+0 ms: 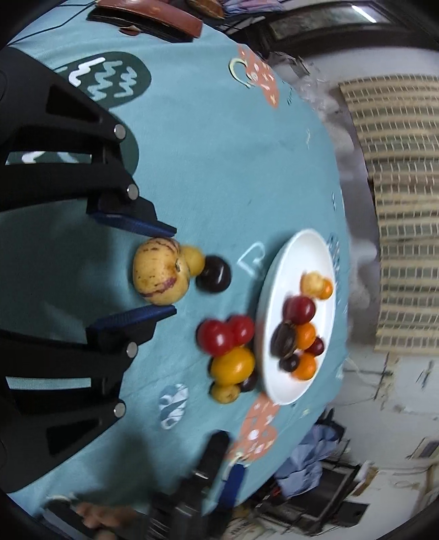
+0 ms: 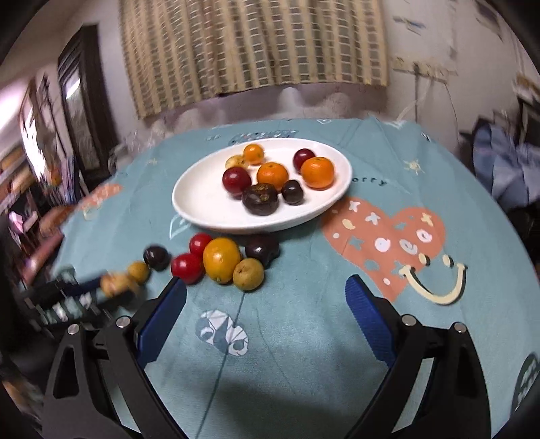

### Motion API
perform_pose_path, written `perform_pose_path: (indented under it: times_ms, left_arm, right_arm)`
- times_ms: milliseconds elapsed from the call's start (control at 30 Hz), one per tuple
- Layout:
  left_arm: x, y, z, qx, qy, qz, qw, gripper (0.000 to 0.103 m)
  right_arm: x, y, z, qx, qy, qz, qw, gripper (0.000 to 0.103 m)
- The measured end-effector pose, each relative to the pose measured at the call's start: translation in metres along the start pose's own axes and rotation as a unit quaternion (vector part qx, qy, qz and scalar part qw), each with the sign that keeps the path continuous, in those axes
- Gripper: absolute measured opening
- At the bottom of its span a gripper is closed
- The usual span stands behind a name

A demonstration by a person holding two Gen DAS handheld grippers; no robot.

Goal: Organize fruits
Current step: 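Grasp the speckled yellow fruit with the left tool while the right tool grasps a small yellow fruit, then carry both fruits over the white plate, lower them and open both tools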

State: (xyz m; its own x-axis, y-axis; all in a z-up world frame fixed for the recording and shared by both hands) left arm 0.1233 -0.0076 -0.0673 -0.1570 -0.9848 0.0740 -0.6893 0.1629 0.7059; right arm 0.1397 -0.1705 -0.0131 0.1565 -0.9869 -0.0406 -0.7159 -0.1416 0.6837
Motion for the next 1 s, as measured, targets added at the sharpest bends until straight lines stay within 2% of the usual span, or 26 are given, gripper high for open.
perform_pose_path:
  times_ms: [67, 133, 267, 367, 533, 700, 833, 1000]
  left_arm:
    - [-0.004, 0.002, -0.002, 0.003, 0.007, -0.002, 1.0, 0.042]
    - [-0.006, 0.002, -0.002, 0.001, 0.01, -0.002, 0.9999, 0.042]
    - [-0.006, -0.001, -0.001, -0.005, 0.008, -0.003, 1.0, 0.042]
    - [-0.006, -0.001, 0.0, -0.007, 0.007, -0.001, 0.9999, 0.042]
    - [-0.004, -0.004, 0.0, -0.01, 0.002, -0.002, 0.9999, 0.042]
    - [-0.002, -0.011, 0.003, -0.022, -0.001, 0.001, 0.9998, 0.042]
    - [-0.001, -0.014, 0.004, -0.027, -0.002, 0.001, 0.9996, 0.042]
    - [-0.002, -0.013, 0.005, -0.027, 0.0, 0.004, 0.9996, 0.042]
  right_arm:
    - [-0.004, -0.005, 0.003, -0.005, 0.012, 0.001, 1.0, 0.09]
    - [-0.004, -0.013, 0.005, -0.016, 0.014, -0.004, 1.0, 0.079]
    - [-0.004, -0.023, 0.004, -0.034, 0.001, -0.019, 0.999, 0.071]
    - [-0.005, -0.027, 0.0, -0.034, -0.001, -0.016, 0.999, 0.062]
    - [-0.009, -0.043, -0.002, -0.063, -0.008, -0.031, 0.997, 0.044]
    - [-0.006, -0.053, -0.006, -0.075, -0.029, -0.049, 0.996, 0.033]
    - [-0.008, -0.052, -0.004, -0.076, -0.033, -0.061, 0.995, 0.027]
    - [-0.011, -0.035, 0.003, -0.065, -0.016, -0.056, 0.996, 0.026]
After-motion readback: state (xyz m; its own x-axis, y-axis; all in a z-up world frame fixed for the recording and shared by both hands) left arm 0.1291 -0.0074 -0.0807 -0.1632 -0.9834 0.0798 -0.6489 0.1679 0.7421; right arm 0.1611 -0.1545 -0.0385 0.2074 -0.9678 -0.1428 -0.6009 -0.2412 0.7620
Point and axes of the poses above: each gripper's, at about its wrist camera, not at the fingertips, and y roughly against the way its jaws point, x to its right, z to its underside, the point moved 5 cm from there along -y, roughly the way its jaws point, and after that the axes turned 5 degrees about z, right-handed, at the moved point
